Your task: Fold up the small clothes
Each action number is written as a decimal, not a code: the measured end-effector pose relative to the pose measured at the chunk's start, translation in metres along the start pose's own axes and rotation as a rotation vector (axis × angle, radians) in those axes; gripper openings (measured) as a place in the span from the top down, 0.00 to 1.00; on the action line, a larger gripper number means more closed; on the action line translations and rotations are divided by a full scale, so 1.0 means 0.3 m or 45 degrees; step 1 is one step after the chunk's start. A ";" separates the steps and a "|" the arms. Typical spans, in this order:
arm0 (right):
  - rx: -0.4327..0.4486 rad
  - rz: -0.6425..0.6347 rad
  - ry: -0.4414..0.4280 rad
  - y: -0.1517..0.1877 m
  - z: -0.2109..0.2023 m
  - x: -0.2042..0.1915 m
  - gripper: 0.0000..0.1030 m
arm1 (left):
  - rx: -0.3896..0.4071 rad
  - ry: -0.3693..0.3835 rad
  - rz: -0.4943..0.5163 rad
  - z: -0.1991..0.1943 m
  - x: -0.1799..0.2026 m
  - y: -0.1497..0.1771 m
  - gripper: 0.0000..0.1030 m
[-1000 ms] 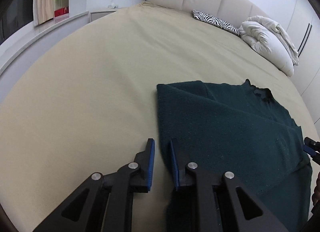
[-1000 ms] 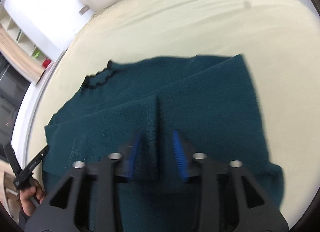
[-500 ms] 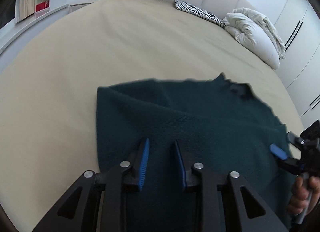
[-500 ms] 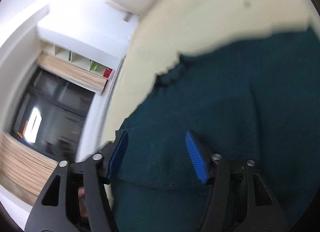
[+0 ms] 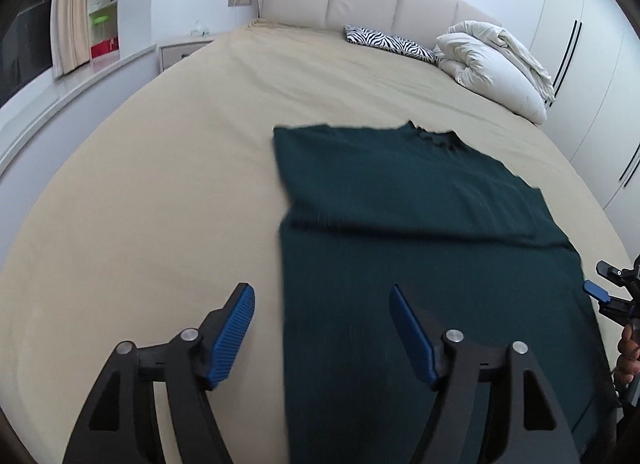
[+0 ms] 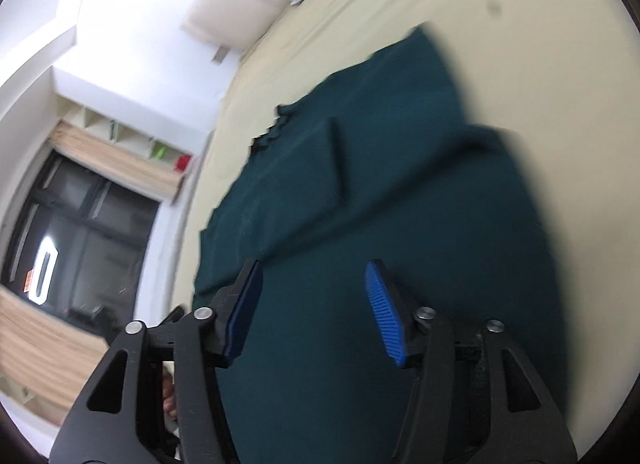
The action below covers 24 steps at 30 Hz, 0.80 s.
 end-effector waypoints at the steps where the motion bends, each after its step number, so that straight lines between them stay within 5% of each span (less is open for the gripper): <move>1: 0.023 -0.007 0.033 0.039 -0.069 0.008 0.47 | -0.012 0.008 -0.018 -0.037 -0.010 0.040 0.29; 10: 0.066 -0.068 0.303 0.343 -0.457 0.114 0.44 | -0.223 0.071 -0.198 -0.213 -0.092 0.404 0.27; 13: 0.053 -0.054 0.343 0.412 -0.577 0.191 0.44 | -0.233 0.102 -0.192 -0.252 -0.086 0.446 0.27; 24: -0.024 0.001 0.306 0.523 -0.640 0.233 0.44 | -0.366 0.231 -0.253 -0.300 -0.080 0.528 0.34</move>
Point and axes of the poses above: each gripper's, at about its wrist camera, not at the fingertips, and z roughly the way its jaws point, x to its right, y to its underside, the point moved 2 cm from there along z, roughly the way its jaws point, and after that the axes turned 1 degree about x, right-handed, at the moved point
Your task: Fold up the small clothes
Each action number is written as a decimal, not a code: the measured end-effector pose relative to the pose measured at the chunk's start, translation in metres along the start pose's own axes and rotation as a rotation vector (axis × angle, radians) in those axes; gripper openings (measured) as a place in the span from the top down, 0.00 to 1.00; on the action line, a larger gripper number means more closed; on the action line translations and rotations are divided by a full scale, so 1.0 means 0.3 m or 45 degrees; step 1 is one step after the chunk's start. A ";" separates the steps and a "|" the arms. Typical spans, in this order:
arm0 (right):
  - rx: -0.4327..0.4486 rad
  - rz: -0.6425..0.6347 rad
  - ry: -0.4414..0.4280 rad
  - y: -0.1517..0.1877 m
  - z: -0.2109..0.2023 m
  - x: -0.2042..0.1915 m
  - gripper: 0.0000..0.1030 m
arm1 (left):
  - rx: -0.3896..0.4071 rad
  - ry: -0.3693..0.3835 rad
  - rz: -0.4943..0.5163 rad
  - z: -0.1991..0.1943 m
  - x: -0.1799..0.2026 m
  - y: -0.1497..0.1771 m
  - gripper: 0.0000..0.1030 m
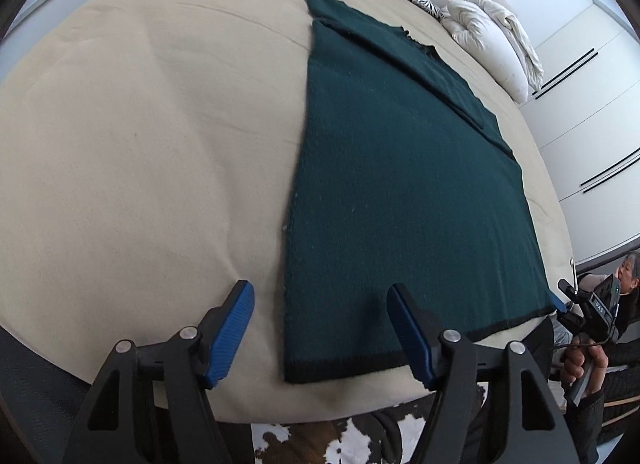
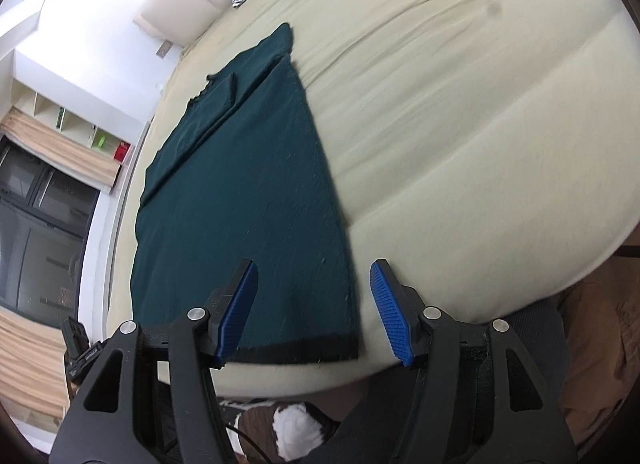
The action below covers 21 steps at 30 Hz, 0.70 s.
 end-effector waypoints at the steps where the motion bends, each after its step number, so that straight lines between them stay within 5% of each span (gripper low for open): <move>1: -0.013 -0.004 -0.008 0.001 0.009 -0.008 0.44 | -0.006 -0.006 -0.006 0.002 0.000 0.000 0.37; 11: -0.066 0.094 -0.081 0.024 -0.013 0.024 0.46 | -0.072 -0.025 0.006 0.024 0.006 -0.004 0.91; 15: -0.111 0.077 -0.058 0.021 0.007 0.018 0.50 | -0.071 -0.027 0.015 0.022 0.012 -0.008 0.94; 21: -0.162 0.025 -0.018 0.018 0.030 0.004 0.88 | -0.059 0.013 -0.008 -0.007 0.000 -0.011 0.94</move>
Point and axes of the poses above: each gripper's, at about its wrist camera, not at the fingertips, and z roughly the way its jaws point, x to its right, y to its underside, the point moved 2 cm from there along z, roughly the way its jaws point, and after that the axes turned 1 degree about x, right-handed, at the moved point
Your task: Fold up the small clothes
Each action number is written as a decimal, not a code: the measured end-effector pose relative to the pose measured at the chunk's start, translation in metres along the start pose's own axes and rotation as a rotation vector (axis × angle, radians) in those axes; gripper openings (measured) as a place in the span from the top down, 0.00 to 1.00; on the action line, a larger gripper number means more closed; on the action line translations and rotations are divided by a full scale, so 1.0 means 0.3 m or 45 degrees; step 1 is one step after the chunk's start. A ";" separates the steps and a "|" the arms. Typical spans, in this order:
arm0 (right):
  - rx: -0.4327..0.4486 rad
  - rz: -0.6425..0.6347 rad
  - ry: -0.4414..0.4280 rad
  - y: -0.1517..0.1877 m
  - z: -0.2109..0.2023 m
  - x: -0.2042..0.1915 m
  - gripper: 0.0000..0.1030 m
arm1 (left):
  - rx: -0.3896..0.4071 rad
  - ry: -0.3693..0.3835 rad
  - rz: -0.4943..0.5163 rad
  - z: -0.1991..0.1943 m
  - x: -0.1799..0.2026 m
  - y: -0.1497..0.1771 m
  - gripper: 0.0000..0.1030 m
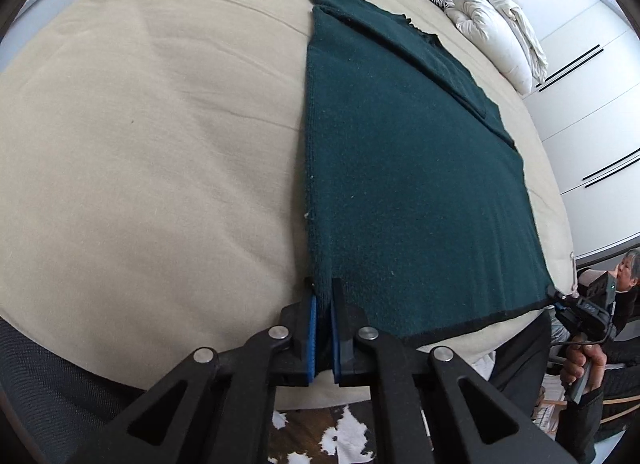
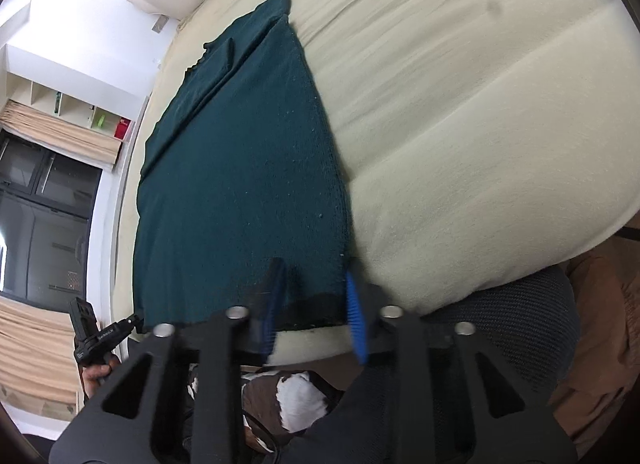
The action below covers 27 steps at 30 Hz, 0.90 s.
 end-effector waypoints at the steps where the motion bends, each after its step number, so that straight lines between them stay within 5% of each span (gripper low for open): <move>1: 0.000 -0.001 0.004 0.001 -0.001 0.000 0.92 | 0.002 0.017 -0.006 -0.008 0.002 -0.001 0.94; 7: 0.003 -0.092 -0.029 0.006 -0.020 -0.071 0.94 | 0.050 0.199 -0.064 -0.094 0.027 -0.049 0.94; 14: 0.097 -0.092 -0.269 -0.111 -0.066 -0.201 0.94 | 0.184 0.487 -0.211 -0.190 0.035 -0.203 0.94; 19: 0.197 -0.088 -0.381 -0.281 -0.053 -0.295 0.94 | 0.267 0.595 -0.275 -0.202 0.058 -0.377 0.94; 27: 0.337 -0.025 -0.395 -0.646 0.060 -0.392 0.94 | 0.335 0.628 -0.357 -0.116 0.069 -0.744 0.94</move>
Point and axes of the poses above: each gripper's, at about its wrist camera, not at the fingertips, and z roughly the way its jaws point, x to its right, y to its underside, the point moved 2 cm from there along z, roughly the way its jaws point, and after that the axes turned 1 degree about x, right-handed, at the moved point
